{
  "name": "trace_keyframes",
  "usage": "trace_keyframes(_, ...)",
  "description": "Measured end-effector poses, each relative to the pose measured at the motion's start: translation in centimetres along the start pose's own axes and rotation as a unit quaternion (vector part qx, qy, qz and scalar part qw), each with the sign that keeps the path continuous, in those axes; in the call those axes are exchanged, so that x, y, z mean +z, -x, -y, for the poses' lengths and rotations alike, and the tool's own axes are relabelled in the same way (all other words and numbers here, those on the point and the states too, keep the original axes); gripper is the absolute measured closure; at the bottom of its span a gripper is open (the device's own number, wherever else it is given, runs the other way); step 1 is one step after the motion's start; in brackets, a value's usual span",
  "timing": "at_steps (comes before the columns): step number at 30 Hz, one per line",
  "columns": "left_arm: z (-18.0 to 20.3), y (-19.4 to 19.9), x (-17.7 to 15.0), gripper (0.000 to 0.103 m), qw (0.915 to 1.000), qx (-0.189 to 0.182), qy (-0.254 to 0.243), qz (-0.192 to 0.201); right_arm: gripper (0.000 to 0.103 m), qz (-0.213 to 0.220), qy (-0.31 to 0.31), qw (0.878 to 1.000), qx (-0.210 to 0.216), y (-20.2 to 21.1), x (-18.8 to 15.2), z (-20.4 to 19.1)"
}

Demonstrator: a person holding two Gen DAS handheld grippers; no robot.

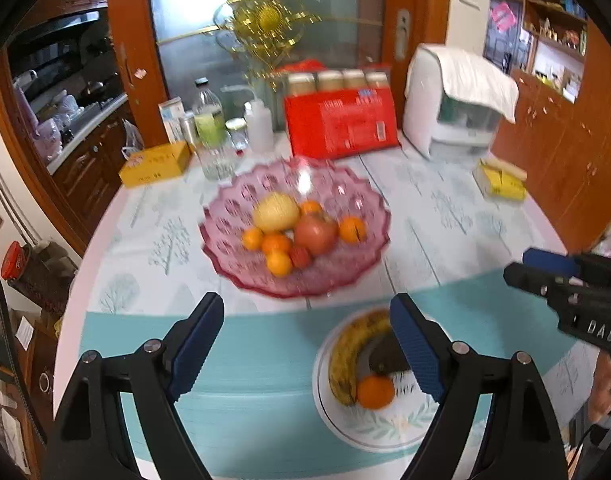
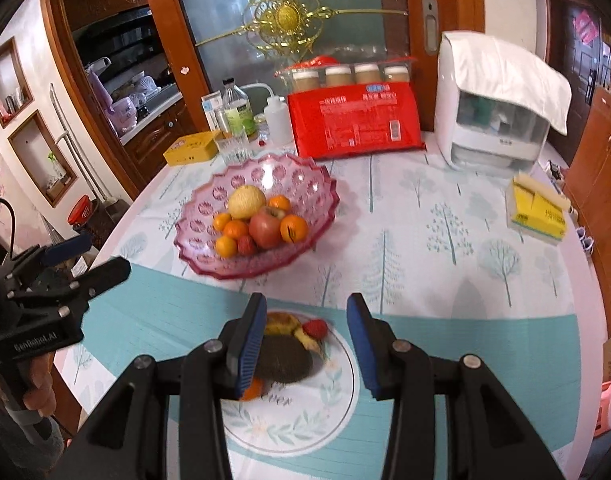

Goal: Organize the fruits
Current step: 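Move both tools back toward the white fruit plate, then grasp the last orange with the left tool while the right tool grasps the dark avocado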

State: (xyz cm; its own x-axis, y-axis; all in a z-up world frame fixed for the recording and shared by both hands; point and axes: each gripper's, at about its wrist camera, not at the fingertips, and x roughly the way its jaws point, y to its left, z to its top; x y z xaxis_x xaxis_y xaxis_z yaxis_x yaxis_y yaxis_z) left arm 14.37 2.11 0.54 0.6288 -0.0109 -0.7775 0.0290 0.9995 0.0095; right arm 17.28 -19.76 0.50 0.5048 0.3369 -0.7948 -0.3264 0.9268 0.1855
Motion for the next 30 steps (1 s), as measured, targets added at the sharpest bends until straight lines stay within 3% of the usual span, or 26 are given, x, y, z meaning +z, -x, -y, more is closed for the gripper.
trace_keyframes(8,2.7,-4.3,-5.5,0.019,0.9979,-0.024,-0.028,-0.054,0.061,-0.035,-0.026,0.999,0.006,-2.6,-3.4,1.4)
trace_keyframes(14,4.4,-7.4,-9.1,0.019,0.9955,-0.049,-0.042,-0.07,0.061,-0.063,-0.053,0.997,0.011,-5.0,-5.8,2.4)
trace_keyframes(24,6.2,-10.8,-10.8,0.048,0.989,-0.083,-0.088,-0.084,0.061,-0.087,-0.066,0.994,0.015,-6.4,-7.7,2.9)
trace_keyframes(30,7.1,-11.4,-11.1,0.054,0.9838,-0.094,-0.124,-0.089,0.061,-0.087,-0.071,0.994,0.015,-6.5,-7.9,3.2)
